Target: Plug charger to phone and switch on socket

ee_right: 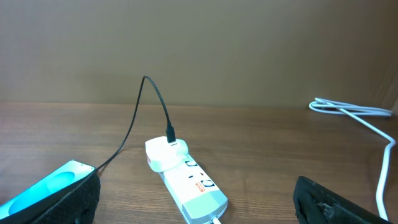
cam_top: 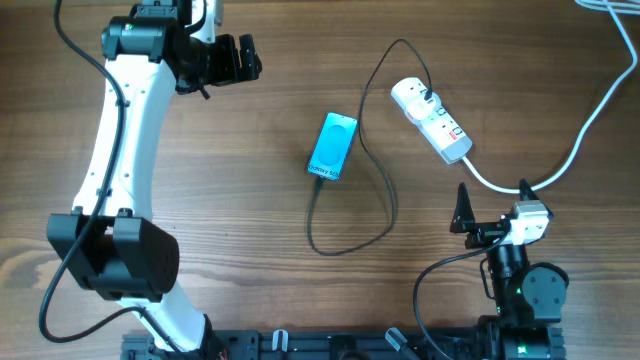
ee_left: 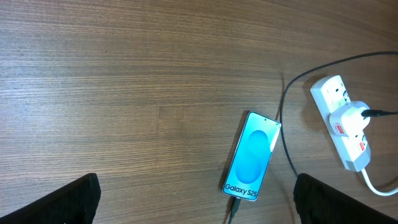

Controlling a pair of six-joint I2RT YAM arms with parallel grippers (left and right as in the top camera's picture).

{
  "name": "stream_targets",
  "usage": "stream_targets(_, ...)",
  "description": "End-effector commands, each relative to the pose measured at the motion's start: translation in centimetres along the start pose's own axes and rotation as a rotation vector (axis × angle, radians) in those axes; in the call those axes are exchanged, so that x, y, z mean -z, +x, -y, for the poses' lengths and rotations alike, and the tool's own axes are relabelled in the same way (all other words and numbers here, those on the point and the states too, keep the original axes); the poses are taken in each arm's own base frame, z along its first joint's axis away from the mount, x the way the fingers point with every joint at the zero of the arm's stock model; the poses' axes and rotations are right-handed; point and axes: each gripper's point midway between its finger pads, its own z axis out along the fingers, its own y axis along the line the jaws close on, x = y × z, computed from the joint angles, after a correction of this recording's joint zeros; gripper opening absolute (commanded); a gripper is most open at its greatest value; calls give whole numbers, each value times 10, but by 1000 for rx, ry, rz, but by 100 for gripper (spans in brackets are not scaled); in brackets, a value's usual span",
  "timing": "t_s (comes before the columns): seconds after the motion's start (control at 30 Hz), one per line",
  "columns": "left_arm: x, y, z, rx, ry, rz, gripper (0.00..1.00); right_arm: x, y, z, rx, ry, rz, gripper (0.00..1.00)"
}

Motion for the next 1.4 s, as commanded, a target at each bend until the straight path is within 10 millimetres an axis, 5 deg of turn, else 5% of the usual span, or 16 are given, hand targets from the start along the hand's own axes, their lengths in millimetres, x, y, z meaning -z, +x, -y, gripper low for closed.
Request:
stream_targets(0.0, -3, 0, -3, -5, -8, -4, 100, 1, -2, 1, 2, 8, 12, 100)
stream_targets(0.4, 0, 4, 15, -41, 10, -1, 100, 1, -2, 1, 3, 8, 12, 100)
stream_targets(0.57, 34, 3, 38, -88, 41, 71, 100, 1, -2, 1, 2, 8, 12, 100)
stream_targets(0.73, 78, 13, 38, -95, 13, 125, 100, 1, -2, 1, 3, 8, 12, 100)
stream_targets(0.9, 98, 37, 18, -84, -90, 114, 100, 1, -2, 1, 2, 8, 12, 100)
stream_targets(1.1, 82, 68, 3, -95, -119, 83, 100, 1, -2, 1, 3, 8, 12, 99)
stream_targets(1.2, 65, 107, -14, -83, -143, 16, 100, 1, -2, 1, 3, 8, 12, 100)
stream_targets(1.37, 74, 132, -22, -74, -149, 19, 100, 1, -2, 1, 3, 8, 12, 100)
